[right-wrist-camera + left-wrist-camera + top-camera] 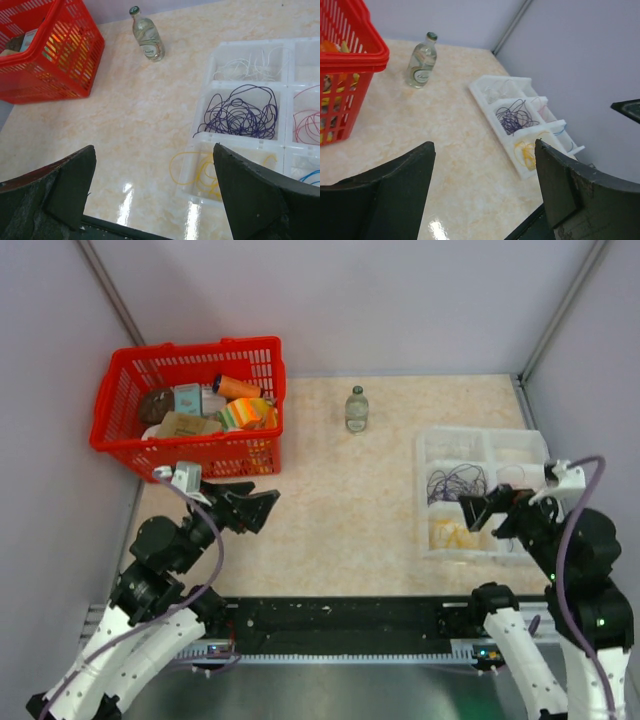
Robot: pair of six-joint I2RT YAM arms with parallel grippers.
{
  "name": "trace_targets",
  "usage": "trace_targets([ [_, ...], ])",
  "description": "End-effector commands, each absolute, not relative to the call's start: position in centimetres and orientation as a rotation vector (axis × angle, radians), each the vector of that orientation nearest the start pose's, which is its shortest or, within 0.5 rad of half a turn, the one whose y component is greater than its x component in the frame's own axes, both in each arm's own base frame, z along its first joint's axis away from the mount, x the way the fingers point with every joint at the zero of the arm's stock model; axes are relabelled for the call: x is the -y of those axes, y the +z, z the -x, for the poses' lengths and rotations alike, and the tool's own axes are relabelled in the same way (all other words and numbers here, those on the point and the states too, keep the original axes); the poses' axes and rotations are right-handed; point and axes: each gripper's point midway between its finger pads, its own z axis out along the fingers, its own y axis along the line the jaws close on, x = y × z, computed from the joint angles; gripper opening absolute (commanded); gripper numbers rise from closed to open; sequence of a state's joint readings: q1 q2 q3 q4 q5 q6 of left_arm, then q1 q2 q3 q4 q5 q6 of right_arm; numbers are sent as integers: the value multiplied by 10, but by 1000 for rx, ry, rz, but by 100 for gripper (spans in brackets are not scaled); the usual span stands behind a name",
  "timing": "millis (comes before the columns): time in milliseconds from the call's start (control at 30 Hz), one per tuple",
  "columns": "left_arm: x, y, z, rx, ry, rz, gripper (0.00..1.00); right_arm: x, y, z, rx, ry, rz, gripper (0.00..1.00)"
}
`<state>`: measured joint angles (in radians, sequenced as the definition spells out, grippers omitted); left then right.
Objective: Untangle the cables
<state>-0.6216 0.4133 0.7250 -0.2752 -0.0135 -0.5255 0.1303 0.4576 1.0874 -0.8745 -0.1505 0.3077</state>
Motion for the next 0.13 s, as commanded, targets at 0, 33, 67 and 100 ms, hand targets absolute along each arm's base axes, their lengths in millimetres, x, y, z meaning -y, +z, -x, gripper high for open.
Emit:
trace_targets([
  [0,160,361,-160,-1372,-1019,-164,85,-63,316,-154,-1755,485,-52,99],
  [33,159,363,-157,-1369,-1020,-174,85,-63,314,-152,-1754,496,-67,99],
  [67,159,367,-153,-1366,-1028,-190,86,-64,313,-150,-1749,510,-74,99],
  [100,161,371,-149,-1365,-1039,-207,86,-65,315,-146,-1732,528,-83,99],
])
